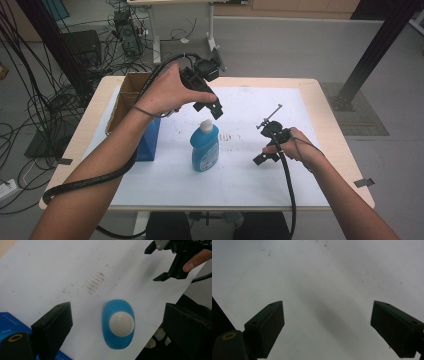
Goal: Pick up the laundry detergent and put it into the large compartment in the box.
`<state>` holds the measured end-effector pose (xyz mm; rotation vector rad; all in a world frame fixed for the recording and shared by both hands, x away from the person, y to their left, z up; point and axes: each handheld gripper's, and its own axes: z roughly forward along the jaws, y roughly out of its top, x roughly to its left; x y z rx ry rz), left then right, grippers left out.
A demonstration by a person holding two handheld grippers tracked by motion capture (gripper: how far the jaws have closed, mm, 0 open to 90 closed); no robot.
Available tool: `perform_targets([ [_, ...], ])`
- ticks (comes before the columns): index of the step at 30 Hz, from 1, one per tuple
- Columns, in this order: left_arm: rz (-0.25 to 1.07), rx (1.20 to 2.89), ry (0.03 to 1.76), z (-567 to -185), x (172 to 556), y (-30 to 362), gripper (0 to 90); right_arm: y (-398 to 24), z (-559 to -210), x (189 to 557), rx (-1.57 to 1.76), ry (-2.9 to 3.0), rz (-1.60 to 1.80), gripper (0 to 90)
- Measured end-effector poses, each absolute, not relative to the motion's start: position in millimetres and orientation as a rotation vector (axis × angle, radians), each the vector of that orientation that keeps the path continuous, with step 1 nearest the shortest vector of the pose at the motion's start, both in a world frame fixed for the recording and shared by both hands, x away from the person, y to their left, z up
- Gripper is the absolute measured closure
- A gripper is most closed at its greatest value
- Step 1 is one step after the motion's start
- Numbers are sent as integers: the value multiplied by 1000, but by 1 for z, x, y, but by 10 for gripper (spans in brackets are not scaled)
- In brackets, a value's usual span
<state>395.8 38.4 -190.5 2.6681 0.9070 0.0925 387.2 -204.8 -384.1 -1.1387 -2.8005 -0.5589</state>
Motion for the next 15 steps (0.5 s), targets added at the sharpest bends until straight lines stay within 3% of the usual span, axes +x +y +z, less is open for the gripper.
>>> perform_targets([
  [15, 82, 2671, 906, -199, 386, 40, 98, -204, -384, 387, -1128, -2810, -551, 114],
])
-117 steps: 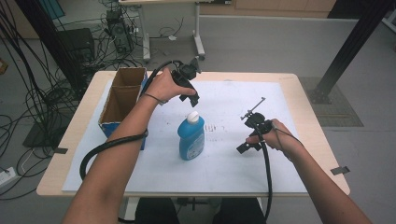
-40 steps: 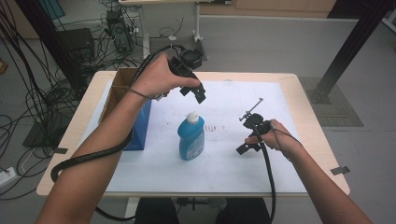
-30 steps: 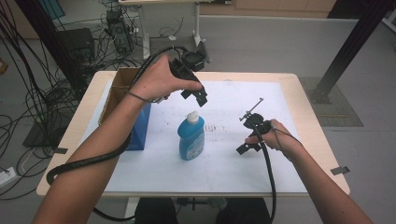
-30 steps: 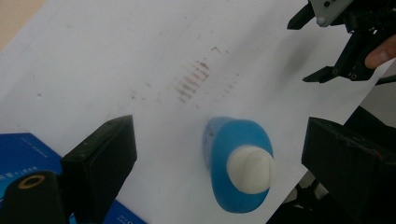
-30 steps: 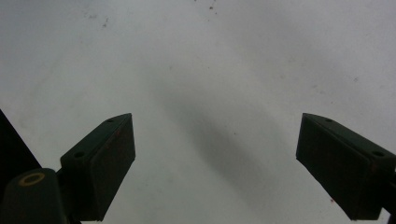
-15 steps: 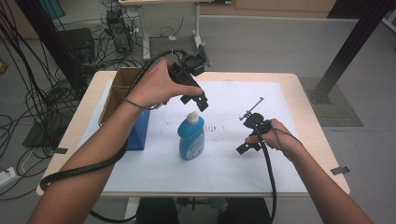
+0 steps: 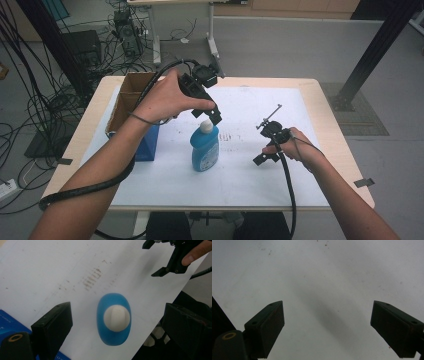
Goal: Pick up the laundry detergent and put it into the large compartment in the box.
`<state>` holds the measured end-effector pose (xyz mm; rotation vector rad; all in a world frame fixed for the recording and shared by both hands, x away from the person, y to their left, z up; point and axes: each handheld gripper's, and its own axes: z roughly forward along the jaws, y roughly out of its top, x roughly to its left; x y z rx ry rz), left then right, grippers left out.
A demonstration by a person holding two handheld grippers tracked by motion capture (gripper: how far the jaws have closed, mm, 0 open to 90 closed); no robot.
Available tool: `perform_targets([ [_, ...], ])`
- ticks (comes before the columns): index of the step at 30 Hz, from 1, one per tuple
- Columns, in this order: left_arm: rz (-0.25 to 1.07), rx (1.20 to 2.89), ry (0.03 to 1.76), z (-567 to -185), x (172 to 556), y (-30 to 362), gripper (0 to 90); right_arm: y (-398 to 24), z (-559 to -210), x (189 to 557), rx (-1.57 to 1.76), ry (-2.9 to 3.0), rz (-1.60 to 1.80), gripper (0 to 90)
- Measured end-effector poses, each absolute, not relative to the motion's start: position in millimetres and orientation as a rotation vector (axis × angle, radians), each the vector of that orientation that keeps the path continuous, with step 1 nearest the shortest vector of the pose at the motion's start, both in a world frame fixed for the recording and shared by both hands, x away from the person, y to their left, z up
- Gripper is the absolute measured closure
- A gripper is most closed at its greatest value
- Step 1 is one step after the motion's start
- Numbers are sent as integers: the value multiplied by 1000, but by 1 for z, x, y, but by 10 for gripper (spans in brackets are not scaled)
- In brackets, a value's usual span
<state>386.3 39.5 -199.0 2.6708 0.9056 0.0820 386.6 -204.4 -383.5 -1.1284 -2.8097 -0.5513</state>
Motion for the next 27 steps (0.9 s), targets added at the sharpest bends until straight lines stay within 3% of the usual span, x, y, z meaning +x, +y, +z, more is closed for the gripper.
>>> perform_targets([
  [27, 78, 2730, 914, -228, 383, 35, 100, -200, -384, 386, -1129, -2798, -548, 119],
])
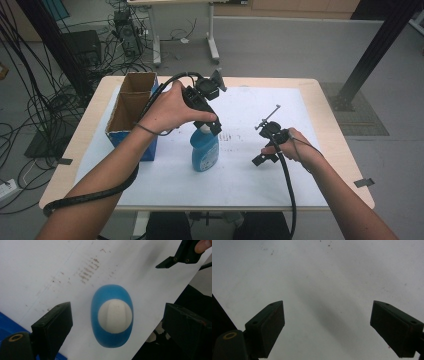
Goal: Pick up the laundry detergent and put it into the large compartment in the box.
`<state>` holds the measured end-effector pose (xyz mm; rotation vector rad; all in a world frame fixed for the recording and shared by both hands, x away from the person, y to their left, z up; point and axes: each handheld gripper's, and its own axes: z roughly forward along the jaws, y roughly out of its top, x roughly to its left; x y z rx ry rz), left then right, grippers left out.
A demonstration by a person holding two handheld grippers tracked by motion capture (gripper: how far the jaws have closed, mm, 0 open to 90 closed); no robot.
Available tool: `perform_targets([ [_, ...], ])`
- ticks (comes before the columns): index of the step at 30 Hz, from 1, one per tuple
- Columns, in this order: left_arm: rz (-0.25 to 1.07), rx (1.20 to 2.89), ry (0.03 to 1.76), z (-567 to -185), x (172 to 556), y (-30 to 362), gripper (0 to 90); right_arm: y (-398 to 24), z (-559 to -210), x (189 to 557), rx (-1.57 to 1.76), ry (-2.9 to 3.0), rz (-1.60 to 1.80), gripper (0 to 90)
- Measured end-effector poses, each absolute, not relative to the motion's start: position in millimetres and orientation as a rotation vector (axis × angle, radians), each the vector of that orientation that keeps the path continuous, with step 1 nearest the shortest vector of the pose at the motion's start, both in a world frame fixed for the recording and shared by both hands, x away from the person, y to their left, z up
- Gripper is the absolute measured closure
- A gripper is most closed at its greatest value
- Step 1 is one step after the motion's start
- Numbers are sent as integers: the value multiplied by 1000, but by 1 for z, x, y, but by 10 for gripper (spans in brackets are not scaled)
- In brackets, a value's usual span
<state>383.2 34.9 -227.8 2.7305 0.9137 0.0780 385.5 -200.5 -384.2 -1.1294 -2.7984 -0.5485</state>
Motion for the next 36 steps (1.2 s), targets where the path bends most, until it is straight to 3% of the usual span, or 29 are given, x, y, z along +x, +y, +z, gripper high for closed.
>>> perform_targets([
  [36, 77, 2747, 926, -263, 383, 30, 101, -198, -387, 387, -1130, -2792, -555, 115],
])
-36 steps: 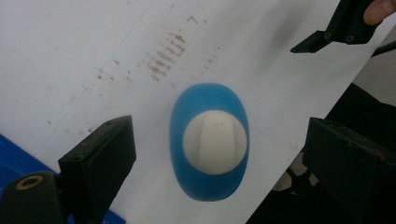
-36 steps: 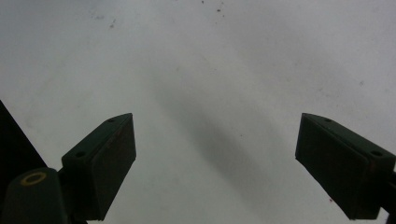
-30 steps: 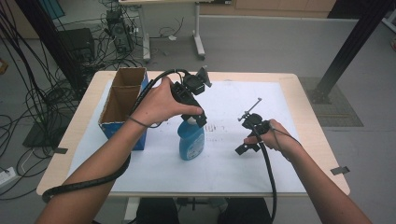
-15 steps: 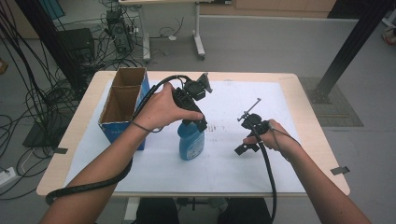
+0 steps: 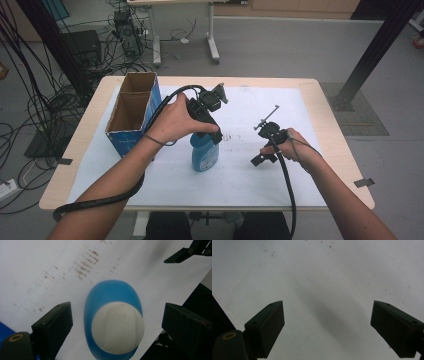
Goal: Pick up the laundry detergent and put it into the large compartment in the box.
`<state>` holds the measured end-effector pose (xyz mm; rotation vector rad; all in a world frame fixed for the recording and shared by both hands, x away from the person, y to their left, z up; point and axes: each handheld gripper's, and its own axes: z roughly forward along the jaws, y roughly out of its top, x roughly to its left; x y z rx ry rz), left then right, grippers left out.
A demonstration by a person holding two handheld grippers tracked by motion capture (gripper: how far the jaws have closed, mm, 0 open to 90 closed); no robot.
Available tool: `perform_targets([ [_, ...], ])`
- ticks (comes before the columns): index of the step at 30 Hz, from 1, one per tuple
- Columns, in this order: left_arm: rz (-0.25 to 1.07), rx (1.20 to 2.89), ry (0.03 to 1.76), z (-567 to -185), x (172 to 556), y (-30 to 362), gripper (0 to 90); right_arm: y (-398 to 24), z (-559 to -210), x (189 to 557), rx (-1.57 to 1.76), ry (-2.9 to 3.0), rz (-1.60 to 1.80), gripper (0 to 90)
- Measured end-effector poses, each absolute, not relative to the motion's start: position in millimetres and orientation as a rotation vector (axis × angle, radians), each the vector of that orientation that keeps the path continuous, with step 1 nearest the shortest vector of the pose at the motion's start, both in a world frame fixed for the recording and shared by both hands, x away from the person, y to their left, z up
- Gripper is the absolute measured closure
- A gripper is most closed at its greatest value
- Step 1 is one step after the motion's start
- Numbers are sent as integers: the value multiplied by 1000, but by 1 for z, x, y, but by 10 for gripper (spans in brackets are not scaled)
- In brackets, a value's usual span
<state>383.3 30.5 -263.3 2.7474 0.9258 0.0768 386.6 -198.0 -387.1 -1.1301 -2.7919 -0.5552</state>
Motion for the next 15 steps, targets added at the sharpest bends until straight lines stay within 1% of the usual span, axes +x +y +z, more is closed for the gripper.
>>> perform_targets([
  [15, 75, 2749, 932, -268, 384, 33, 101, -196, -388, 387, -1120, -2794, -550, 114],
])
